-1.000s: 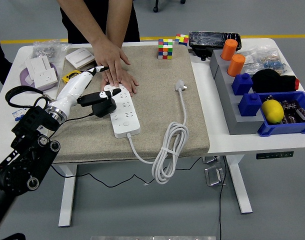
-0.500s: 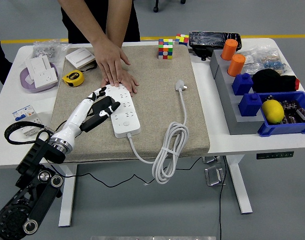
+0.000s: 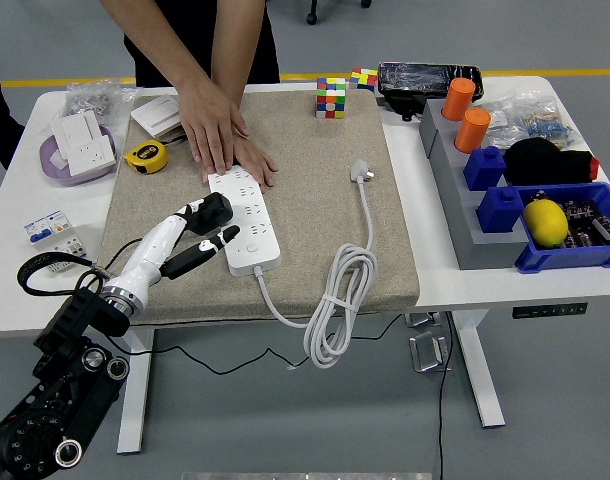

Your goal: Pick up the plug,place it near the board,insert it into the board,press the button

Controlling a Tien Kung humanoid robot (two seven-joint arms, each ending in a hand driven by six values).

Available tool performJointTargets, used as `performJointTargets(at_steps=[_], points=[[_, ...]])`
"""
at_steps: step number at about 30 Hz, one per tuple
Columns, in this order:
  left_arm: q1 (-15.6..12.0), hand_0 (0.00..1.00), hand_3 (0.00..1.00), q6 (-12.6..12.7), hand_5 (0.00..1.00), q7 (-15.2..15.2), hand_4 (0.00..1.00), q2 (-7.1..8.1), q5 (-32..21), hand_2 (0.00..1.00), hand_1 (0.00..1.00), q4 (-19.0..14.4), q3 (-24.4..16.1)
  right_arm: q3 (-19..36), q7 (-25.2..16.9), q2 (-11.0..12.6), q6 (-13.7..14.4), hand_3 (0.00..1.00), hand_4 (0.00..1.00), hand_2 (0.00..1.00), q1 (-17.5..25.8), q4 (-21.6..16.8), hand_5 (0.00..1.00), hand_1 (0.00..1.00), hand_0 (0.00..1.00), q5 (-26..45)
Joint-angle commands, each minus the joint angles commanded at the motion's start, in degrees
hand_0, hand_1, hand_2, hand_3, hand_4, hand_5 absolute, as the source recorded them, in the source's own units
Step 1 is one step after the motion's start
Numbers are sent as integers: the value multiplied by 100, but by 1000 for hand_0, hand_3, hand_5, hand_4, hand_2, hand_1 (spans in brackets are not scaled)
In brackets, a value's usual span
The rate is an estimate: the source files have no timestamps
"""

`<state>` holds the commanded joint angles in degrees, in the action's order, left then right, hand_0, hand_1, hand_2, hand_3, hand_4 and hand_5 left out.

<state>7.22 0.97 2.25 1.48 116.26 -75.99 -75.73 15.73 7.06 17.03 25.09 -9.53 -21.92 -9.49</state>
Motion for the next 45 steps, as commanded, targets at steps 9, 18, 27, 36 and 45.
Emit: performJointTargets(at_steps=[9,18,27,36,45], points=[[274,998,927,-3,998,-67,998,7,158,938,994,343,117,15,2,-9,-1,778,998,748,-7,-4,998,761,838,-14],[400,998,920,-10,998,-132,998,1,526,924,987,461,164,6,4,-9,0,778,998,748,-6,-3,998,761,838,-4],[665,998,916,28,998,-203,998,86,692,915,982,524,484,21,5,-7,1,778,998,748,-30,-8,998,761,838,-8],[845,998,917,13,998,-225,998,137,683,916,979,634,770,22,7,-9,2,778,998,747,-21,-7,998,760,838,-5],[879,998,909,138,998,-341,998,145,670,909,976,519,748,38,9,-12,3,778,998,748,-21,-6,998,760,838,-2]])
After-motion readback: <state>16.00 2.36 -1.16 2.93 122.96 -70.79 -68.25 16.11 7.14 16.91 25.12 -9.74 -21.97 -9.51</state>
